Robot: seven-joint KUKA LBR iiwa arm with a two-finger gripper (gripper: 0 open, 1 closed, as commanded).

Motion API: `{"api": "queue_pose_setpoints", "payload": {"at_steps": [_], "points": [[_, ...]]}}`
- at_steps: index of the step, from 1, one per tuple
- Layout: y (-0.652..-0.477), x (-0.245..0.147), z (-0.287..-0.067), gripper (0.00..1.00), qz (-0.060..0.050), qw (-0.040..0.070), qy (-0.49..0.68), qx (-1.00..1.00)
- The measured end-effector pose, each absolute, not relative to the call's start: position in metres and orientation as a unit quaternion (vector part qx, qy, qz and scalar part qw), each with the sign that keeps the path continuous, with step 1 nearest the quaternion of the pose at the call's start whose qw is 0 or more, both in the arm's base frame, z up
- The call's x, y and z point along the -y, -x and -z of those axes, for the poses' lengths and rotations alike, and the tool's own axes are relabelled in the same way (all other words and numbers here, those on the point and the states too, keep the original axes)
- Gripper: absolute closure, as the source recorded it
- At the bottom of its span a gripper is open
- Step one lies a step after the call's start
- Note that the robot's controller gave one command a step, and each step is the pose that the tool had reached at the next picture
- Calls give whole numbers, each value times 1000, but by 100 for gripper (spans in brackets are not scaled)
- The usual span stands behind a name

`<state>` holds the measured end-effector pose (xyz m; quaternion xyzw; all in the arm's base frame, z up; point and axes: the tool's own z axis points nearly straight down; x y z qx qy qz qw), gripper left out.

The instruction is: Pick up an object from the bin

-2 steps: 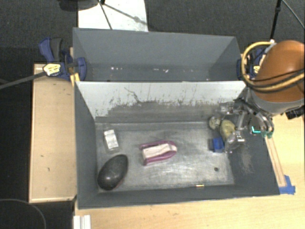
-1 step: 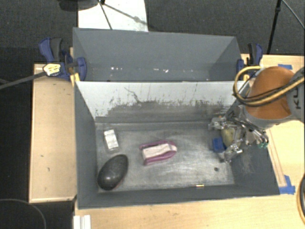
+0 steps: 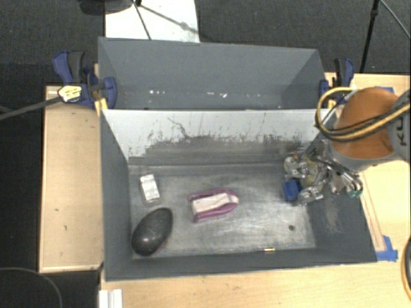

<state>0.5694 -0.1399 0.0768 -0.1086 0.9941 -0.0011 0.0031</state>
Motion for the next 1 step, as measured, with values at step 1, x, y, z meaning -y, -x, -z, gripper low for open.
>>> {"api": "queue_pose_setpoints", "payload": {"at_steps": [1], "points": [[-566, 135, -201, 100, 2, 5, 110, -994]]}}
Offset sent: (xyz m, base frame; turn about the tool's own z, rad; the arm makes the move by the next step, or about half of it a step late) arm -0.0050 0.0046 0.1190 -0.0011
